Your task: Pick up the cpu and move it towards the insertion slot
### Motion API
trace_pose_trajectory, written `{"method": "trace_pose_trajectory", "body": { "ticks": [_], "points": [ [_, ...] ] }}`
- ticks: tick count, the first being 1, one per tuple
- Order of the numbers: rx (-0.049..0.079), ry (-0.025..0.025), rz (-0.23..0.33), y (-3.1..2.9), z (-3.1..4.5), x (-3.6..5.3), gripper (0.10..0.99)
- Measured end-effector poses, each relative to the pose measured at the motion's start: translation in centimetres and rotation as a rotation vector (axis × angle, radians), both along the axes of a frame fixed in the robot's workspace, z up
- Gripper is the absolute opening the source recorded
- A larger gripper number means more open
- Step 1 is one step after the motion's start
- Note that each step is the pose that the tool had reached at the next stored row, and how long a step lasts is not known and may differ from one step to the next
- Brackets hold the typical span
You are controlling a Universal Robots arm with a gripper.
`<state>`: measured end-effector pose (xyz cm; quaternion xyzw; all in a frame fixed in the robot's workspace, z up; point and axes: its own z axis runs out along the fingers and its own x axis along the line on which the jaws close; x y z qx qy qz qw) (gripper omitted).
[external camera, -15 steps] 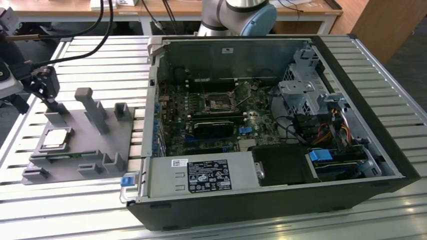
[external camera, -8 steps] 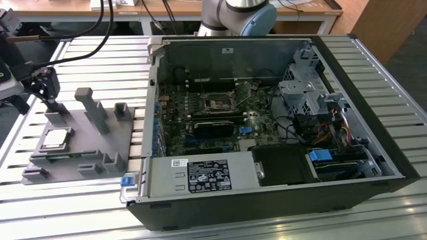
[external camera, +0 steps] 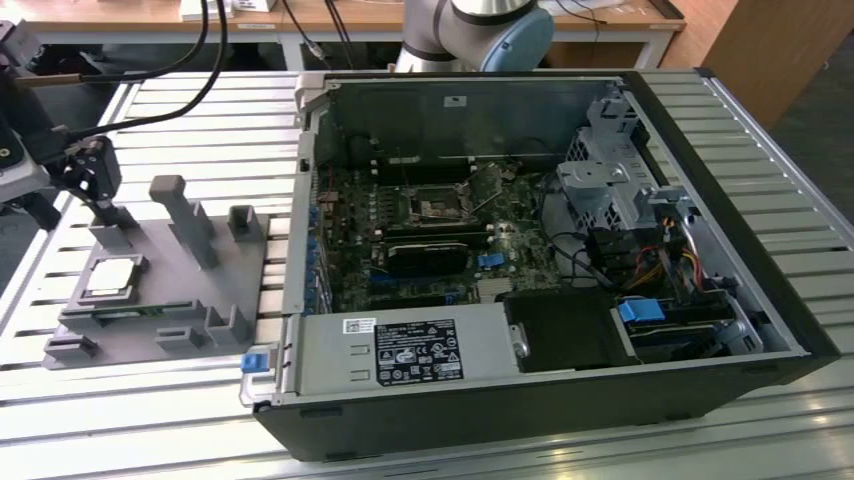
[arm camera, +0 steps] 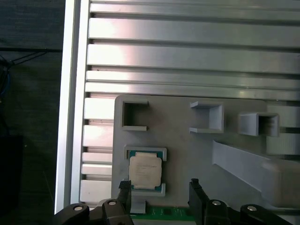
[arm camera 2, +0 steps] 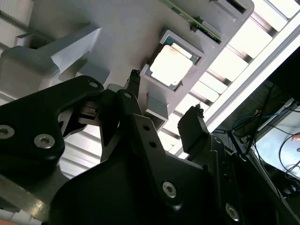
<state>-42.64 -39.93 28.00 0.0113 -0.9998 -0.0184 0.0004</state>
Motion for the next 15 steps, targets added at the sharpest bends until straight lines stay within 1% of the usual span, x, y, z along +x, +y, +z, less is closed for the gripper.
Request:
{"method": "trace_pose_trajectory", "body": {
  "ticks": [15],
  "points": [
    [0.0, 0.0, 0.0, 0.0, -0.47, -0.02, 0.604]
  ]
}}
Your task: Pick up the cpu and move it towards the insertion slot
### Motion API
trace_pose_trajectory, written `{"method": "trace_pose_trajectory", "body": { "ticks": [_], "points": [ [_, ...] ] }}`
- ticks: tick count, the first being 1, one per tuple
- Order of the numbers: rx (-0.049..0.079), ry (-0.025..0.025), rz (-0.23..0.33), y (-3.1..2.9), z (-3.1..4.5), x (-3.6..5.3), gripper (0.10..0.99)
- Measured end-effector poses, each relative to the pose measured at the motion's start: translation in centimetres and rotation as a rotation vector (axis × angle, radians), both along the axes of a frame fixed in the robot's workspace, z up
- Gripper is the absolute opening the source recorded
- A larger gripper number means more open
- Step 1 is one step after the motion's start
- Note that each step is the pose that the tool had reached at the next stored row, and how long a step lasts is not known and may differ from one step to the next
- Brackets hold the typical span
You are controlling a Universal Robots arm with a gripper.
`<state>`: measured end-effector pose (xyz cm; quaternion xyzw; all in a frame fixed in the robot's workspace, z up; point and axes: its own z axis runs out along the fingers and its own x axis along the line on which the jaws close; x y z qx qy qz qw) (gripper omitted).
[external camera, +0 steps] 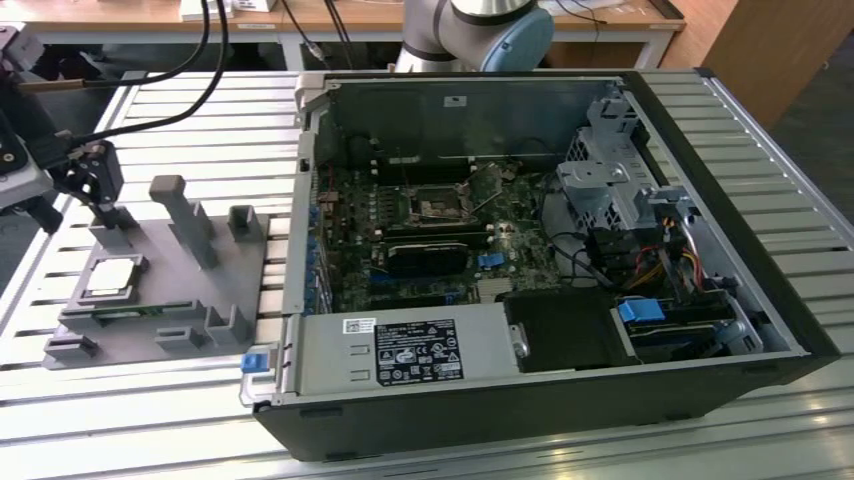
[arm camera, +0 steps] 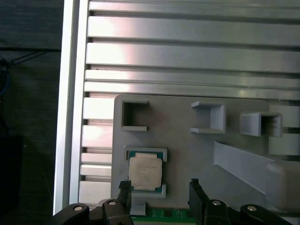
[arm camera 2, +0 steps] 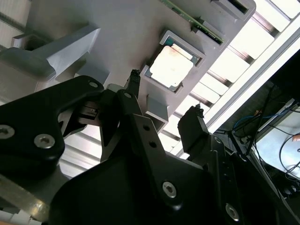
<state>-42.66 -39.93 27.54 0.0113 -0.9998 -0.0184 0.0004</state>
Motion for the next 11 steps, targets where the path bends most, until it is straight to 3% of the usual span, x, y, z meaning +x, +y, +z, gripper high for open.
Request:
{"method": "trace_pose_trajectory", "body": {
  "ticks": [11],
  "points": [
    [0.0, -0.0001, 0.0, 0.0, -0.28, -0.01, 0.604]
  ]
}}
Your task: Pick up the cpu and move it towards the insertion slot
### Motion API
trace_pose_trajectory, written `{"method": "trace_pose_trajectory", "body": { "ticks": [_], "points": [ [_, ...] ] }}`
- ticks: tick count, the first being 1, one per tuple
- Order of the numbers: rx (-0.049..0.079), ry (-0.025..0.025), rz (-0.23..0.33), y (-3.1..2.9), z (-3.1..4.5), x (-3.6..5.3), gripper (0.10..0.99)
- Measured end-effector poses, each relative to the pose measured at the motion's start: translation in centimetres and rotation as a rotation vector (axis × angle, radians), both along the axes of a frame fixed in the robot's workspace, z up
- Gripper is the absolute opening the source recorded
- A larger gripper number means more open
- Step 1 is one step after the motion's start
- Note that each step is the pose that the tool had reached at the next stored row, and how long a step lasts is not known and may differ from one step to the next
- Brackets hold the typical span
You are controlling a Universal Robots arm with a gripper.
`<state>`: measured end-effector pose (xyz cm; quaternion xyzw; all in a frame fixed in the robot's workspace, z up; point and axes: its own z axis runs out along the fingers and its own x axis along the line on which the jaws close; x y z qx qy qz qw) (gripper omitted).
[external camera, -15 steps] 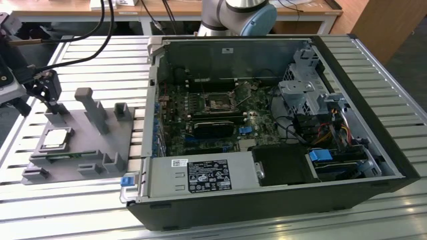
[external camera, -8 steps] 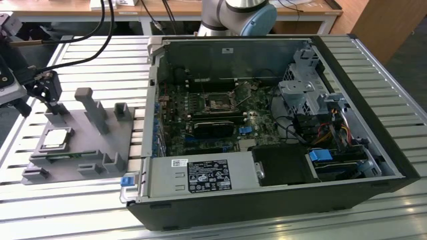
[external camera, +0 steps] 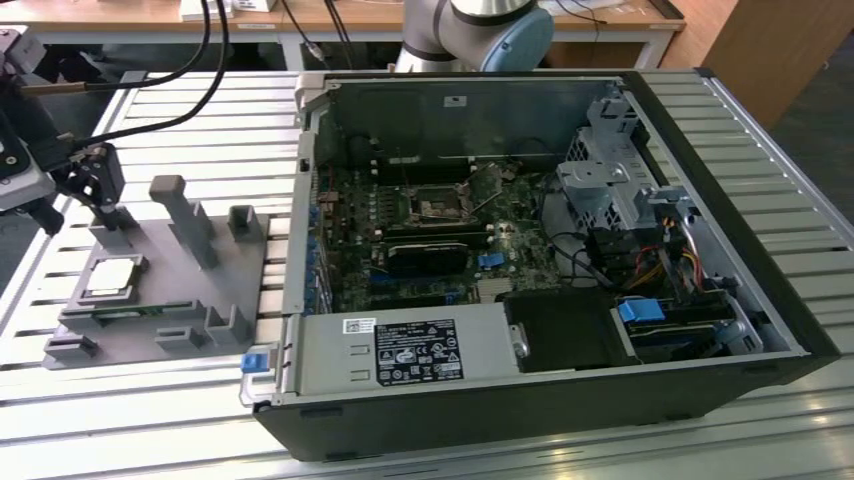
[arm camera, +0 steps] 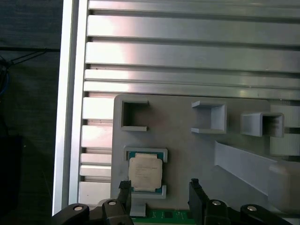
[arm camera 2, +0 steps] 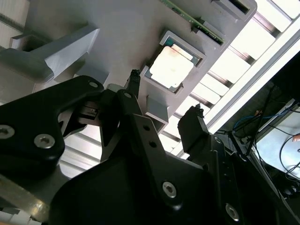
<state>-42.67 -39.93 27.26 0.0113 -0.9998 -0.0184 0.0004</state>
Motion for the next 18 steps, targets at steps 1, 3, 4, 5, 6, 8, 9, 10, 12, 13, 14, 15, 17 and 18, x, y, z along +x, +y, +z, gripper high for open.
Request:
{"method": "trace_pose_trajectory", "body": {
  "ticks": [1, 3, 4, 5, 6, 8, 9, 10, 12, 13, 14, 15, 17, 18],
  "points": [
    [0.0, -0.0001, 0.0, 0.0, -0.04, 0.0, 0.604],
    [0.0, 0.0001, 0.0, 0.0, -0.12, 0.0, 0.604],
    [0.0, 0.0, 0.0, 0.0, -0.17, 0.0, 0.604],
    [0.0, 0.0001, 0.0, 0.0, -0.21, 0.0, 0.604],
    [0.0, 0.0002, 0.0, 0.0, -0.23, -0.01, 0.604],
    [0.0, 0.0001, 0.0, -0.01, -0.29, -0.01, 0.604],
    [0.0, -0.0001, 0.0, -0.03, -0.32, -0.01, 0.604],
    [0.0, -0.0001, 0.0, -0.06, -0.35, -0.01, 0.604],
    [0.0, -0.0001, 0.0, -0.09, -0.44, -0.01, 0.604],
    [0.0, 0.0, 0.0, -0.1, -0.5, -0.01, 0.604],
    [0.0, 0.0001, 0.0, -0.12, -0.55, -0.02, 0.604],
    [0.0, 0.0002, 0.0, -0.17, -0.64, -0.03, 0.604],
    [0.0, 0.0002, 0.0, -0.25, -0.83, -0.04, 0.604],
    [0.0, 0.0001, 0.0, -0.28, -0.93, -0.07, 0.604]
  ]
}}
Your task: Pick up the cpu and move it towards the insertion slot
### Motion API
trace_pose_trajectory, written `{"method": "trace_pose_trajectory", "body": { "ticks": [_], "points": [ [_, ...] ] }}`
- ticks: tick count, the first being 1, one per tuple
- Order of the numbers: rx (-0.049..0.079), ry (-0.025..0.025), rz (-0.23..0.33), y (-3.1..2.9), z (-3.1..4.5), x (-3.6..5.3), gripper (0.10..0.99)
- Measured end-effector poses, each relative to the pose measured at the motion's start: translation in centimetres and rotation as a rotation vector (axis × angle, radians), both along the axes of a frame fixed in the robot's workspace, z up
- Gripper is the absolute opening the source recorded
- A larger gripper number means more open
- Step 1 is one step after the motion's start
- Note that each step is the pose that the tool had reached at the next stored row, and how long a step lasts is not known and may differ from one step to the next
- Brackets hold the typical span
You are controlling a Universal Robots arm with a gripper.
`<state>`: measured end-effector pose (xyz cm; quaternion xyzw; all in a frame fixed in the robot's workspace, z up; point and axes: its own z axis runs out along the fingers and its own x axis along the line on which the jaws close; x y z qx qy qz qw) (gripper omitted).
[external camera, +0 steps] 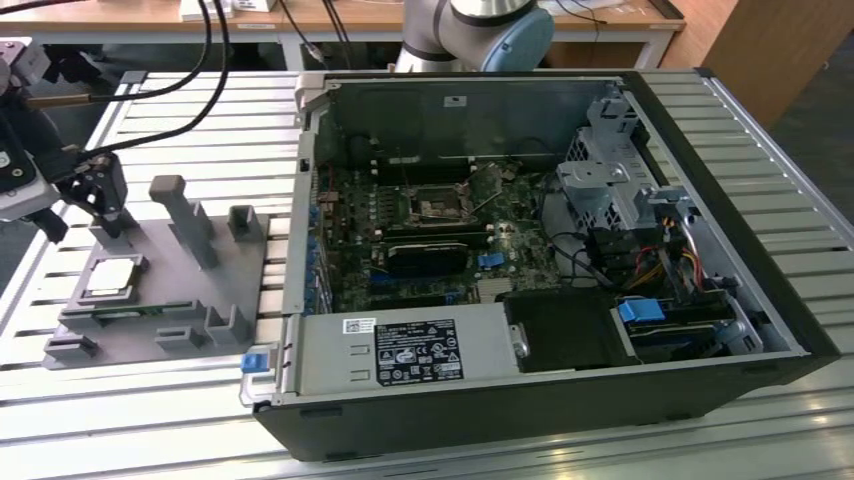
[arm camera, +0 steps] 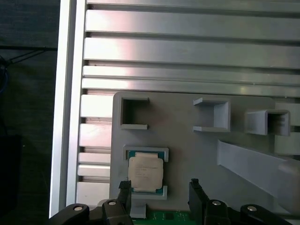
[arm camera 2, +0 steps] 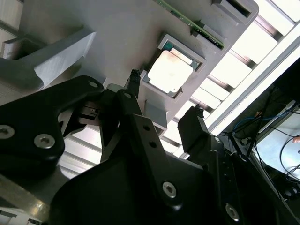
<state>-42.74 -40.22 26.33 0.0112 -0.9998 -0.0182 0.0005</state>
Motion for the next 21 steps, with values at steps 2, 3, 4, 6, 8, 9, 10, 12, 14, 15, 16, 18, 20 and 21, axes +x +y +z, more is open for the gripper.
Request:
{"method": "trace_pose_trajectory", "body": {
  "ticks": [2, 3, 4, 6, 8, 9, 10, 12, 14, 15, 16, 18, 20, 21],
  "points": [
    [0.0, -0.0002, 0.0, -0.09, -0.23, -0.08, 0.604],
    [0.0, -0.0001, 0.0, -0.12, -0.34, -0.1, 0.604],
    [0.0, -0.0001, 0.0, -0.18, -0.46, -0.12, 0.604],
    [0.0, -0.0002, 0.0, -0.3, -0.7, -0.14, 0.604],
    [0.0, -0.0001, 0.0, -0.42, -0.95, -0.14, 0.604],
    [0.0, -0.0001, 0.0, -0.47, -1.1, -0.14, 0.604],
    [0.0, -0.0001, 0.0, -0.52, -1.22, -0.15, 0.604],
    [0.0, 0.0001, 0.0, -0.59, -1.44, -0.18, 0.604],
    [0.0, -0.0002, 0.0, -0.64, -1.67, -0.2, 0.671],
    [0.0, -0.0002, 0.0, -0.66, -1.78, -0.2, 0.671],
    [0.0, -0.0001, 0.0, -0.67, -1.9, -0.21, 0.729],
    [0.0, -0.0002, 0.0, -0.69, -2.11, -0.21, 0.792],
    [0.0, 0.0, 0.0, -0.71, -2.24, -0.22, 0.792],
    [0.0, 0.0, 0.0, -0.72, -2.32, -0.22, 0.792]
  ]
}}
